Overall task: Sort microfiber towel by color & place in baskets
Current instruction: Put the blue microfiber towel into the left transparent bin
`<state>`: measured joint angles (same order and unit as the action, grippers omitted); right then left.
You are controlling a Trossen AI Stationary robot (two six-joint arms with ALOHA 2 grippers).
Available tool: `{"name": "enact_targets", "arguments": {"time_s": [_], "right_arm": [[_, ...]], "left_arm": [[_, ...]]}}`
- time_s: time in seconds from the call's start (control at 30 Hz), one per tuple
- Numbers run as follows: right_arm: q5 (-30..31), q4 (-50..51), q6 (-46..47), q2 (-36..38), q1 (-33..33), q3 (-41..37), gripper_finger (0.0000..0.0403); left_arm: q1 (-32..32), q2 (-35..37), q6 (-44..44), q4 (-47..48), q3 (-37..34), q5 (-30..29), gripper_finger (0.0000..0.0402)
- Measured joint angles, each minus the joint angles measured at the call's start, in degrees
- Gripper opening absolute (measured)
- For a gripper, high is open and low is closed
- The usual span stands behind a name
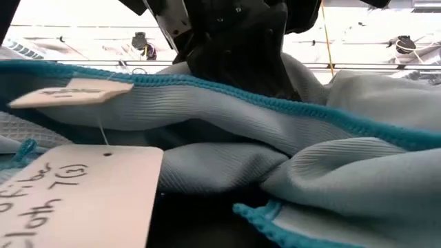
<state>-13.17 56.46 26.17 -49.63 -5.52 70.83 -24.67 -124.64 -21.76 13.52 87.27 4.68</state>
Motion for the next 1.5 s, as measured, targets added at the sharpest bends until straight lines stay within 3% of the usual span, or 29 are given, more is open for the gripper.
{"name": "enact_targets", "arguments": {"time_s": [1.5], "right_arm": [[-0.06,0.16,-0.89,0.0,-1.4,0.0,0.0265]], "left_arm": [[1.57,0.04,-0.57,2.61,1.02,0.95,0.0017]]}}
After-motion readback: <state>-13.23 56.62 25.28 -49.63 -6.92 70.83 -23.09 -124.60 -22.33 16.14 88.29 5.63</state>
